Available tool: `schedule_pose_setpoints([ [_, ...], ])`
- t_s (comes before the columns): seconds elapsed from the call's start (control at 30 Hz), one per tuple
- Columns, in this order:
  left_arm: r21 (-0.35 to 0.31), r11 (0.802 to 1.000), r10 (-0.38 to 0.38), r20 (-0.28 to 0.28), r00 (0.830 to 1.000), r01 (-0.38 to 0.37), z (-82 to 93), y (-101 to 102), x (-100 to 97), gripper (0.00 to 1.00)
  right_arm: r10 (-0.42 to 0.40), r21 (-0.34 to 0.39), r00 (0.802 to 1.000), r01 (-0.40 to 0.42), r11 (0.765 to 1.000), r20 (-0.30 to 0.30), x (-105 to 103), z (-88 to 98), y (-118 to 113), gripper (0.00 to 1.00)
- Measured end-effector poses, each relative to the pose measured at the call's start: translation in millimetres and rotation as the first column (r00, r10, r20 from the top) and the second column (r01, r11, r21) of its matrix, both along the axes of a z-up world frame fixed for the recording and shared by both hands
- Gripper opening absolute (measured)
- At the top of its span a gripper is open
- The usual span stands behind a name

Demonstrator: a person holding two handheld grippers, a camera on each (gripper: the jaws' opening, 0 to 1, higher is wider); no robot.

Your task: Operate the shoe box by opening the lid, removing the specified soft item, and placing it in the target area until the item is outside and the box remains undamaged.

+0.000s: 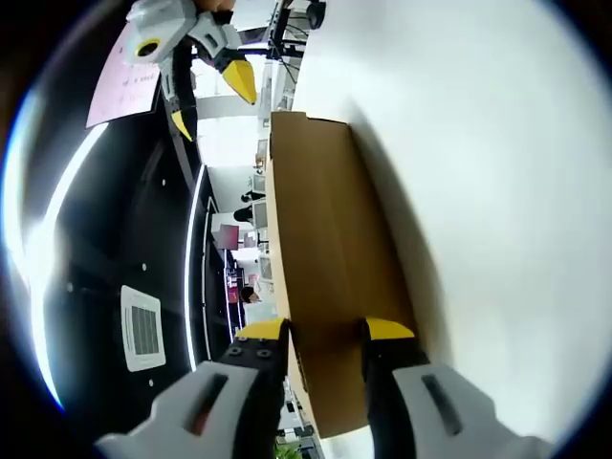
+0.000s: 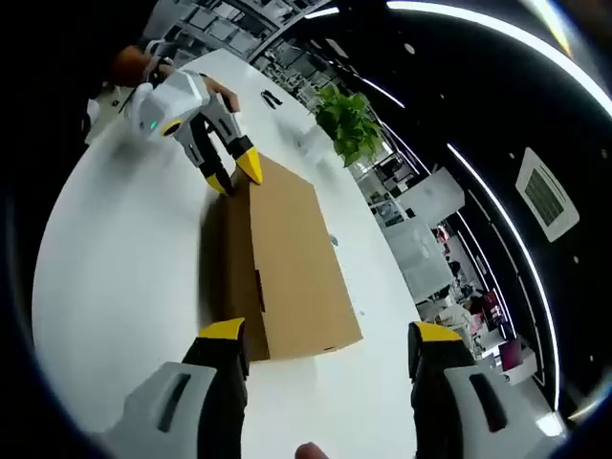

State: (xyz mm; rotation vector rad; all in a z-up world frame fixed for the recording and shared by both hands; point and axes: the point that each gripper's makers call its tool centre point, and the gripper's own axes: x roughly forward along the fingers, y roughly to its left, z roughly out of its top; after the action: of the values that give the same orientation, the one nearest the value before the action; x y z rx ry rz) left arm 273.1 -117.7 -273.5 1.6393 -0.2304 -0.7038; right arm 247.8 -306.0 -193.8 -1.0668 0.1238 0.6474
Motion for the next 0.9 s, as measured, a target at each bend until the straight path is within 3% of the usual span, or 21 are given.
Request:
schedule_pose_setpoints([
  [0.03, 0.000, 1.000, 0.000, 0.000, 1.000, 0.000, 0.0, 0, 0.0, 0.30, 0.018, -0.014, 1.000, -0.017, 1.000, 0.021, 1, 0.3, 4, 0.88],
  [0.1, -0.001, 1.000, -0.001, -0.001, 1.000, 0.001, 0.2, 0, 0.0, 0.30, 0.075, -0.070, 0.997, -0.075, 0.995, 0.000, -4, -11.4, 12, 0.82],
  [0.3, -0.005, 1.000, -0.003, -0.003, 1.000, 0.003, 1.7, -2, -0.7, 0.30, 0.058, -0.123, 0.998, -0.056, 0.991, 0.013, -5, -28.4, 27, 0.87],
  [0.43, -0.008, 1.000, -0.004, -0.005, 1.000, 0.004, 2.3, -2, -1.0, 0.30, 0.055, -0.062, 0.998, -0.052, 0.997, 0.041, -6, -28.4, 43, 0.77],
  [0.53, -0.007, 1.000, -0.007, -0.004, 1.000, 0.007, 2.9, -3, -1.4, 0.30, 0.049, -0.054, 0.997, -0.045, 0.997, 0.062, -1, -31.9, 50, 0.86],
  [0.6, -0.007, 1.000, -0.007, -0.005, 1.000, 0.007, 3.1, -3, -1.6, 0.30, 0.033, -0.059, 0.998, -0.030, 0.998, 0.055, 3, -40.8, 54, 0.87],
  [0.7, -0.008, 1.000, -0.008, -0.006, 1.000, 0.008, 3.3, -3, -1.9, 0.30, 0.030, -0.105, 0.992, -0.017, 0.994, 0.120, 10, -42.9, 55, 0.87],
  [0.9, -0.008, 1.000, -0.009, -0.008, 1.000, 0.009, 3.8, -3, -2.4, 0.30, 0.021, -0.107, 0.981, -0.001, 0.994, 0.193, 15, -40.7, 58, 0.86],
])
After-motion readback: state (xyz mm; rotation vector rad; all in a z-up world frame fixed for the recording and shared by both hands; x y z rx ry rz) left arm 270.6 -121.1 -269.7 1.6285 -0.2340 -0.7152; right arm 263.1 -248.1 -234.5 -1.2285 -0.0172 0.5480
